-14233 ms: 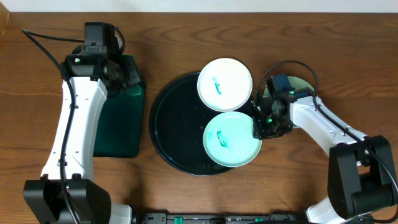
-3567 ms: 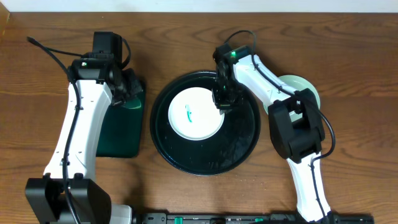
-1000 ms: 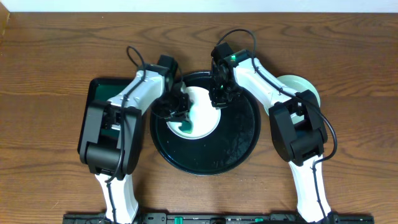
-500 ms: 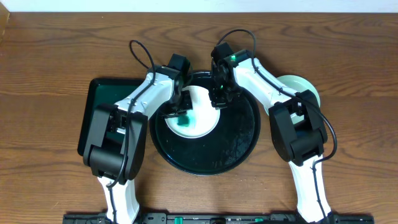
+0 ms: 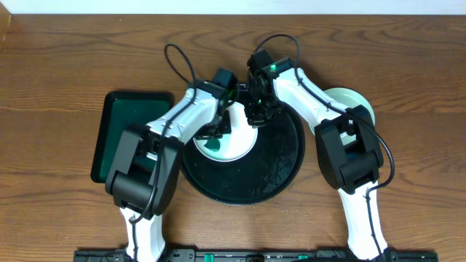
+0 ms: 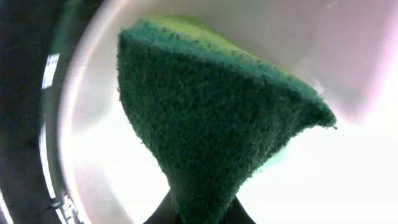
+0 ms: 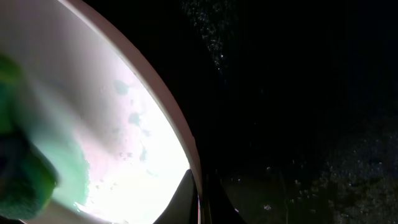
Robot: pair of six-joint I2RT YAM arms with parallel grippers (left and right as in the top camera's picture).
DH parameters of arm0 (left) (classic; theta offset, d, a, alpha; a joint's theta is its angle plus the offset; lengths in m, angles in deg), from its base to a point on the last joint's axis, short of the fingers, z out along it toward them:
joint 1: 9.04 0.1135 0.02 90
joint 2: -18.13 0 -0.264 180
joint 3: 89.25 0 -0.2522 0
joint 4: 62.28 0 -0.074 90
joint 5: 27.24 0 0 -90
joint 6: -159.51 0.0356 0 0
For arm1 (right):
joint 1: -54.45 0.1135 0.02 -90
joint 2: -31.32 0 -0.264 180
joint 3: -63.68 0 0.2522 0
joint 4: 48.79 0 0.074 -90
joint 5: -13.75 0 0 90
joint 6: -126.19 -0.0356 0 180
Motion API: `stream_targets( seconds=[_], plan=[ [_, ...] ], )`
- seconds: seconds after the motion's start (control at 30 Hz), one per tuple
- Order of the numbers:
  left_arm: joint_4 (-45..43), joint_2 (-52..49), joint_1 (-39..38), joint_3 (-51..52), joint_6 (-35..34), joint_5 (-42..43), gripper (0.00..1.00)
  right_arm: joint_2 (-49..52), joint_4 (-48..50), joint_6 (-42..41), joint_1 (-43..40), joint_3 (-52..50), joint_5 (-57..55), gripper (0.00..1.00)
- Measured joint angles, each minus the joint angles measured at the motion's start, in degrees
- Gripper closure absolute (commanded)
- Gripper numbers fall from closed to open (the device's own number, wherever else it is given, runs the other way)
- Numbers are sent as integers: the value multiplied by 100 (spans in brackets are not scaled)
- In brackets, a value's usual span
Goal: Clean dirty plates on tray and stack at the side
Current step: 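Scrub the pink-white plate with the sponge in the left gripper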
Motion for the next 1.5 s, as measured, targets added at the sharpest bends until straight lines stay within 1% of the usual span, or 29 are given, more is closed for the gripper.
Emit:
stream_targets(
  seconds=[0.1, 0.2, 0.3, 0.37, 0.57, 0.67, 0.9, 1.0, 1.13, 1.33, 1.5],
  plan=[
    [-87, -11, -179, 2, 262, 0, 93, 0, 0, -4, 0, 0, 0, 99],
    [-166, -11, -197, 9, 503, 20, 93, 0, 0, -4, 0, 0, 0, 99],
    [-260, -9, -140, 26, 564, -2, 93, 0, -2, -4, 0, 0, -2, 99],
    [-337, -9, -94, 31, 411, -57, 93, 0, 0, -7, 0, 0, -2, 99],
    [-389, -9, 243, 31, -511, -61, 93, 0, 0, -7, 0, 0, -2, 99],
    [-339, -7, 365, 26, -540, 264, 93, 0, 0, -7, 0, 0, -2, 99],
    [-297, -33, 651, 31, 413, 1904, 93, 0, 0, -9, 0, 0, -2, 99],
    [-354, -57, 612, 44, 579, 2188, 93, 0, 0, -9, 0, 0, -2, 99],
    [-437, -59, 605, 57, 535, 2076, 93, 0, 0, -9, 0, 0, -4, 99],
    [-640, -31, 595, 48, 46, 1416, 93, 0, 4, -9, 0, 0, 0, 99],
    [-238, -35, 586, -103, -317, 647, 93, 0, 4, -9, 0, 0, 0, 99]
  ],
)
